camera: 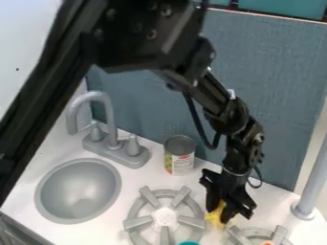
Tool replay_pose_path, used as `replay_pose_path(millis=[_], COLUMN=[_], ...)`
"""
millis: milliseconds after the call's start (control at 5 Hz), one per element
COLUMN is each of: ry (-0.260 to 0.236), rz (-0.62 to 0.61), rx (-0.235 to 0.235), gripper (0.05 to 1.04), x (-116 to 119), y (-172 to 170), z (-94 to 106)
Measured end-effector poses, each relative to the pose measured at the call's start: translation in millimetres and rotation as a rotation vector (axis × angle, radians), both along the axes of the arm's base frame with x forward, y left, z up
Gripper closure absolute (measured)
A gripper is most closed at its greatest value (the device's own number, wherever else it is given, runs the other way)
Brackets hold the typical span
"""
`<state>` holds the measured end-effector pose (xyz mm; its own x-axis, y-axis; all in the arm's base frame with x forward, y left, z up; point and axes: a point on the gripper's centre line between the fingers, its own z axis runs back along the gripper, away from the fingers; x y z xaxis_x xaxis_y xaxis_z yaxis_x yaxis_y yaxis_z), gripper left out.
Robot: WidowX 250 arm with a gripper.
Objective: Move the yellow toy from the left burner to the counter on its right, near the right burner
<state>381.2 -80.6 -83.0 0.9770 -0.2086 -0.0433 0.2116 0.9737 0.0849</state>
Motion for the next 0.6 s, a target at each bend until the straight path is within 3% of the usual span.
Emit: replay_pose_path(millis=[200,400,600], ry=[-0.121,-0.178,-0.176], rz=[0.058,0.084,0.036], rx=[-0.012,0.004,0.042], gripper=[0.204,0.070,0.075], x=[1.2,-33.7,-80.5], y=[3.9,14.3,2.3], z=[44.1,76.0,97.1])
